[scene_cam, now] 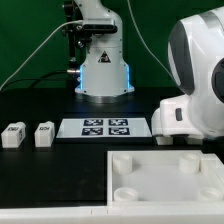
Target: Assemble one leg
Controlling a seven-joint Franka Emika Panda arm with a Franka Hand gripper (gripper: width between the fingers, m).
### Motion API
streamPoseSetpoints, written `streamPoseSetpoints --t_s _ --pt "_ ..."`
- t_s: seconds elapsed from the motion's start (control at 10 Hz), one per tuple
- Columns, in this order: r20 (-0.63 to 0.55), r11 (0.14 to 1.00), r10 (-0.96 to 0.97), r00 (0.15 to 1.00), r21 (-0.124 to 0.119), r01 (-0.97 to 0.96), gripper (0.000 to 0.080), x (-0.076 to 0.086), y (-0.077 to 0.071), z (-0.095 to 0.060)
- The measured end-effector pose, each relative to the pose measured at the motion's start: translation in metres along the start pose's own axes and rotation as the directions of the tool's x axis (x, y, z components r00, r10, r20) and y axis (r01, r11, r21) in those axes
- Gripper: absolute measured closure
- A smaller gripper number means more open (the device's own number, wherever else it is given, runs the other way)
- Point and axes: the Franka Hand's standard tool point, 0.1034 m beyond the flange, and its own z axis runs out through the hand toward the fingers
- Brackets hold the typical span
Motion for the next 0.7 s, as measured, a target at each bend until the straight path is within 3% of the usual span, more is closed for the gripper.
streamPoseSetpoints --t_s 0.3,0.5,0.7 --pt "0.0 1.0 -0.002 1.0 0.0 0.002 0.0195 0.0 -0.0003 0.0002" --pt "0.0 1.0 -0.002 1.0 0.0 0.002 0.0469 0.0 -0.0003 0.0002" --pt "0.0 1.0 -0.002 1.0 0.0 0.002 0.0508 0.0 -0.0003 0.0002"
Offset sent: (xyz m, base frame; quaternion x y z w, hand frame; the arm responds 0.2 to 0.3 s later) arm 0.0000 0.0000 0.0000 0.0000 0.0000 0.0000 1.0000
